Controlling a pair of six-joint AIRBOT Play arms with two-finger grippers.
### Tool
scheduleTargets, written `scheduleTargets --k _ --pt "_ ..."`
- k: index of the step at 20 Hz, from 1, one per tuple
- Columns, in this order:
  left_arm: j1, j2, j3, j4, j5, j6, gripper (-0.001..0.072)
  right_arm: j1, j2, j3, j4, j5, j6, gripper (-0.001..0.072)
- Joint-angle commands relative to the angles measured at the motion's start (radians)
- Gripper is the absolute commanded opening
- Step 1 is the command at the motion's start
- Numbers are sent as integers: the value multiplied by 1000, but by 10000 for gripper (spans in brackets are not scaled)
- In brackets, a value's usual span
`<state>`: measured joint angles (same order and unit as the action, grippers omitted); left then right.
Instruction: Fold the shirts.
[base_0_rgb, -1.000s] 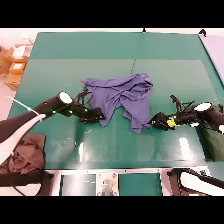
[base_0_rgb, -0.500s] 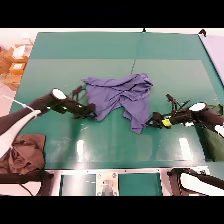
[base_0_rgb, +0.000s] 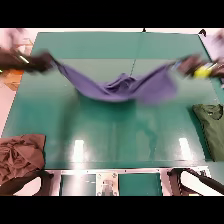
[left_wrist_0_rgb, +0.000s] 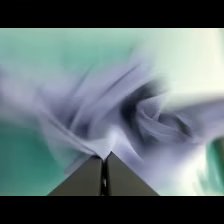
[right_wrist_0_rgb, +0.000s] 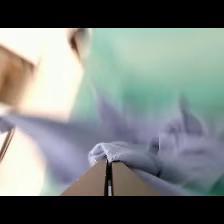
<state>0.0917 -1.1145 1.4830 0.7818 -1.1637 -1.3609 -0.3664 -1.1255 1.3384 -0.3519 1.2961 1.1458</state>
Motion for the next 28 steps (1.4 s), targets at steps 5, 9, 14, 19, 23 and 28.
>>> scheduleTargets --k 5,9,14,19,23,28 --pt "47 114 766 5 42 0 26 -344 124 684 92 -32 104 18" --pt "47 176 745 79 111 11 26 -468 245 693 70 -181 99 18" --pt "47 180 576 174 117 0 26 -469 238 656 64 -196 91 18" --pt "47 61 314 130 132 55 27 -252 56 491 -30 -201 43 19" --pt "47 -195 259 85 144 111 26 -36 -197 349 -200 -298 51 19" --pt "38 -565 259 -10 204 217 27 85 -549 336 -199 -456 51 18"
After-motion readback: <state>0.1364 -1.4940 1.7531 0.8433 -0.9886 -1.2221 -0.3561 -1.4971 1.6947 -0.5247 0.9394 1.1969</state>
